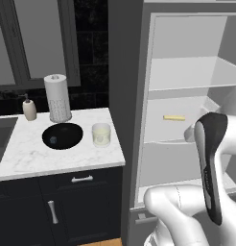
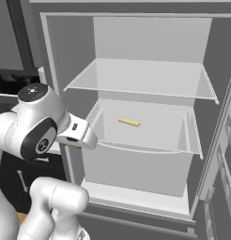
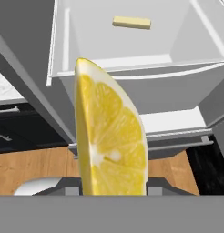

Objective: Grab a lemon wedge from the fridge and one ice cube from the ice bowl, and put them in the glass of lemonade.

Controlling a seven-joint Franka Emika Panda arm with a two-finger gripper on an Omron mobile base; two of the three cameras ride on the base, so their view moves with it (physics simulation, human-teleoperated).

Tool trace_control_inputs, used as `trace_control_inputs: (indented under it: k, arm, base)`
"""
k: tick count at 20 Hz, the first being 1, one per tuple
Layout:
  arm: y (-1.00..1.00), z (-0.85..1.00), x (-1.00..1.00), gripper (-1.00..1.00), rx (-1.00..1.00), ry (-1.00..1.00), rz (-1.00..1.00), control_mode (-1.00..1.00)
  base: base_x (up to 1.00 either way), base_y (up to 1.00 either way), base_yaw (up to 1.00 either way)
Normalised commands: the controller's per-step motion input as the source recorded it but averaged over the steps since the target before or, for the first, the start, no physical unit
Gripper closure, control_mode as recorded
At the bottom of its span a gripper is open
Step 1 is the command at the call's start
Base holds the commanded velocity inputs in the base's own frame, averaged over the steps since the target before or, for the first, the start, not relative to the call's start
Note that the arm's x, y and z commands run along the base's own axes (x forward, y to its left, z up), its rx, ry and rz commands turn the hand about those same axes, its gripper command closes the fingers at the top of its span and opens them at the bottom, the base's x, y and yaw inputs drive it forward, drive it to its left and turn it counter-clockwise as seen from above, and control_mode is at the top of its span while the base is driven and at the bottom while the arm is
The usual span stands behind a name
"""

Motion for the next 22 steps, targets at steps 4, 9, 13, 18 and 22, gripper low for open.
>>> trace_control_inputs:
  k: [4, 9, 13, 18, 22]
  arm:
    - [0.07, 0.0, -0.17, 1.0, 0.0, 0.0, 0.0, 1.0]
    - [0.0, 0.0, 0.0, 1.0, 0.0, 0.0, 0.0, 1.0]
    - [0.0, 0.0, 0.0, 1.0, 0.0, 0.0, 0.0, 1.0]
    - [0.0, 0.0, 0.0, 1.0, 0.0, 0.0, 0.0, 1.0]
    - [0.0, 0.0, 0.0, 1.0, 0.0, 0.0, 0.0, 1.0]
  base:
    - [-0.11, 0.18, 0.0]
    - [-0.21, 1.0, -0.05]
    - [0.0, 1.0, -0.17]
    - [0.17, 0.73, -0.23]
    - [0.52, 0.05, -0.19]
